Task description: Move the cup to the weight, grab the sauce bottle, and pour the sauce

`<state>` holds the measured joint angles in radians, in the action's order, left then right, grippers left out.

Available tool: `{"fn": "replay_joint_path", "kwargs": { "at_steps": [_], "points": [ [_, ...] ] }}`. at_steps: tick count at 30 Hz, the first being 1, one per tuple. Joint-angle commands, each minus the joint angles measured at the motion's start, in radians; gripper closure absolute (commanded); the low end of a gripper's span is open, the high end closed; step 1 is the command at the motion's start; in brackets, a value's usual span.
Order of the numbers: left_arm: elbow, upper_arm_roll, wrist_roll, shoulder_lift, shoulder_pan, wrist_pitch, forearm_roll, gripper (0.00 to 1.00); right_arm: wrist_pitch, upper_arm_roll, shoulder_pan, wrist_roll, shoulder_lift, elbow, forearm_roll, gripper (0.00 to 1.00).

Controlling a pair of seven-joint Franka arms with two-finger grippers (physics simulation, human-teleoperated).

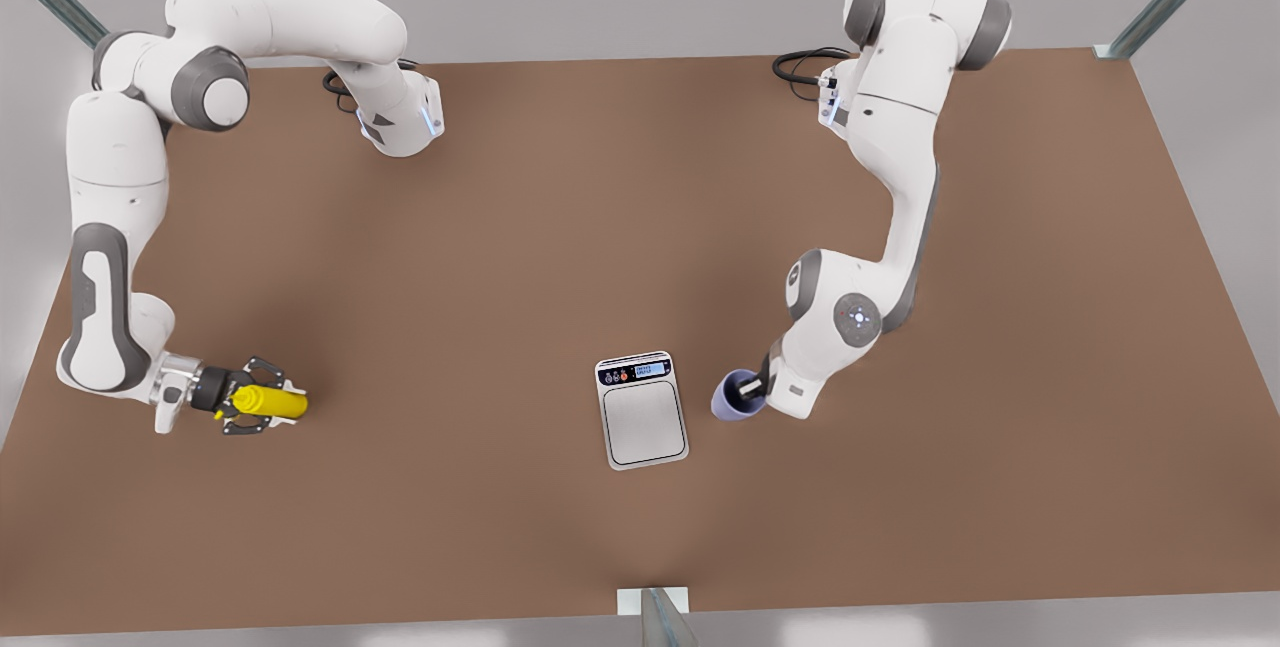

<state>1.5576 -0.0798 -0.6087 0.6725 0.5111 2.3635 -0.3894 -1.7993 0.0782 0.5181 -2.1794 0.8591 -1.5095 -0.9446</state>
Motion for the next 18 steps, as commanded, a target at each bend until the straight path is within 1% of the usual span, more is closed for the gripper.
{"fn": "replay_joint_path", "kwargs": {
  "at_steps": [1,2,4,5,10,12,14,15,16,17,18],
  "points": [
    [-0.002,0.000,-0.006,0.001,0.004,0.000,-0.054,0.77,0.000,0.000,-0.001,0.007,-0.005,0.003,0.000,0.42],
    [-0.014,0.000,-0.028,0.002,0.010,0.000,-0.054,0.77,-0.002,0.000,-0.006,0.030,-0.011,0.015,0.001,0.42],
    [-0.091,0.000,-0.118,0.052,0.049,-0.001,-0.049,0.77,-0.011,0.000,-0.036,0.111,-0.025,0.049,0.009,0.41],
    [-0.094,0.000,-0.131,0.059,0.060,0.000,-0.049,0.77,-0.043,-0.003,-0.079,0.170,-0.045,0.055,0.009,0.41],
    [-0.292,-0.005,-0.309,0.191,0.127,-0.010,-0.040,0.77,-0.270,-0.006,-0.243,0.343,-0.107,0.051,0.010,0.41],
    [-0.292,-0.005,-0.345,0.197,0.138,-0.003,-0.005,0.77,-0.342,-0.011,-0.289,0.351,-0.118,0.051,0.010,0.41],
    [-0.327,-0.005,-0.378,0.225,0.142,-0.003,0.001,0.77,-0.425,-0.014,-0.337,0.352,-0.137,0.046,0.021,0.41],
    [-0.327,-0.006,-0.376,0.229,0.141,-0.003,0.001,0.64,-0.456,-0.084,-0.423,0.380,-0.146,0.048,0.024,0.41],
    [-0.327,-0.006,-0.376,0.231,0.141,-0.003,0.001,0.44,-0.465,-0.144,-0.496,0.417,-0.149,0.051,0.024,0.41],
    [-0.329,-0.006,-0.376,0.231,0.141,-0.001,0.003,0.18,-0.497,-0.181,-0.555,0.420,-0.150,0.051,0.024,0.41],
    [-0.329,-0.006,-0.378,0.231,0.141,-0.003,0.021,0.13,-0.531,-0.186,-0.587,0.452,-0.147,0.049,0.026,0.41]
  ]
}}
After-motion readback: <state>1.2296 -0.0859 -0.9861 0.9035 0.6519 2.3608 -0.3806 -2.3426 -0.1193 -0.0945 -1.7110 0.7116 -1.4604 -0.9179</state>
